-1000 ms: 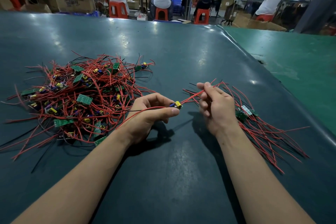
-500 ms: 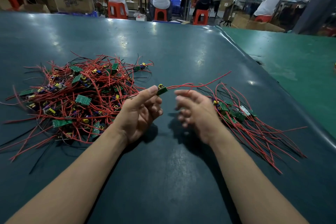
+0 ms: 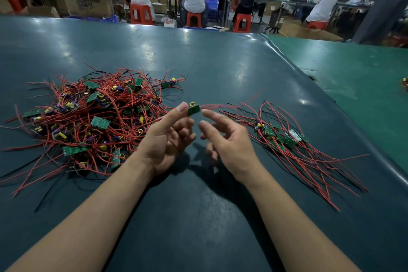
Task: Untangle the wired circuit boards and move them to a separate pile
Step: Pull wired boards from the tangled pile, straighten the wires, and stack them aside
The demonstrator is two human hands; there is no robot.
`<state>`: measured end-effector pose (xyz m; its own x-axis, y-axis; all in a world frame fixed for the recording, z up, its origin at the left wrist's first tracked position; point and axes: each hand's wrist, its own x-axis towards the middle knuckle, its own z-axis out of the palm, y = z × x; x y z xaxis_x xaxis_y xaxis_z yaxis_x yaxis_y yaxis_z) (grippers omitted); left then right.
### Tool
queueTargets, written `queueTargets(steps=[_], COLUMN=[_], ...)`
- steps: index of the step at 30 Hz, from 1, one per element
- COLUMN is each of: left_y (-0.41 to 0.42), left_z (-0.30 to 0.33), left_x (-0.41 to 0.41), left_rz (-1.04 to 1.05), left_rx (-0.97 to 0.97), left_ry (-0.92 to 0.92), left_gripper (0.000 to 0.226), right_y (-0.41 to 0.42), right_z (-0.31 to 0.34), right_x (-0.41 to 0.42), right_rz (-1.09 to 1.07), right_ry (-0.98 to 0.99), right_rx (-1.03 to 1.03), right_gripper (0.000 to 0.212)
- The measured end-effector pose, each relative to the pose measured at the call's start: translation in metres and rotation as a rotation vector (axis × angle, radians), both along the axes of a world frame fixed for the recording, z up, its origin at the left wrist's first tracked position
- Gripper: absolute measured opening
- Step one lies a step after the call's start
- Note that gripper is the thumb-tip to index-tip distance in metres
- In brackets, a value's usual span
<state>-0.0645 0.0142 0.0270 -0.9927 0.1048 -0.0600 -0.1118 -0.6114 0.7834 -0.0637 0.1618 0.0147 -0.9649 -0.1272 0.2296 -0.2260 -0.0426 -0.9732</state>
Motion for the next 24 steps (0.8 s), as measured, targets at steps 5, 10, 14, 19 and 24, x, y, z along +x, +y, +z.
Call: queueTargets(steps=[5, 10, 14, 19, 24], left_y=[0.003, 0.014, 0.011, 0.008, -0.012], left_z=[-0.002, -0.004, -0.003, -0.016, -0.015], left_x=[0.002, 0.004, 0.001, 0.004, 0.004], left_rz=[-0.071, 0.029, 0.156, 0.503, 0.822], left_rx=[-0.242, -0.297, -0.331, -1.043, -1.557], left_ry=[0.027, 0.126, 0.128, 0.433, 0.623], left_gripper=[0.029, 0.03, 0.034, 0.024, 0.009], right_y=[0.002, 0.003, 0.008, 0.029, 0.014], right_z=[0.0, 0.001, 0.009, 0.015, 0.008], right_x=[0.007, 0.008, 0.001, -0.008, -0.006], right_rz=[0.091, -0.032, -0.294, -0.513, -0.36], right_ry=[0.085, 0.276, 0.085, -0.368, -0.386], right_rx=[-0.024, 0.183, -0.167, -0.74, -0.462], right_gripper=[0.021, 0.008, 0.012, 0.042, 0.036])
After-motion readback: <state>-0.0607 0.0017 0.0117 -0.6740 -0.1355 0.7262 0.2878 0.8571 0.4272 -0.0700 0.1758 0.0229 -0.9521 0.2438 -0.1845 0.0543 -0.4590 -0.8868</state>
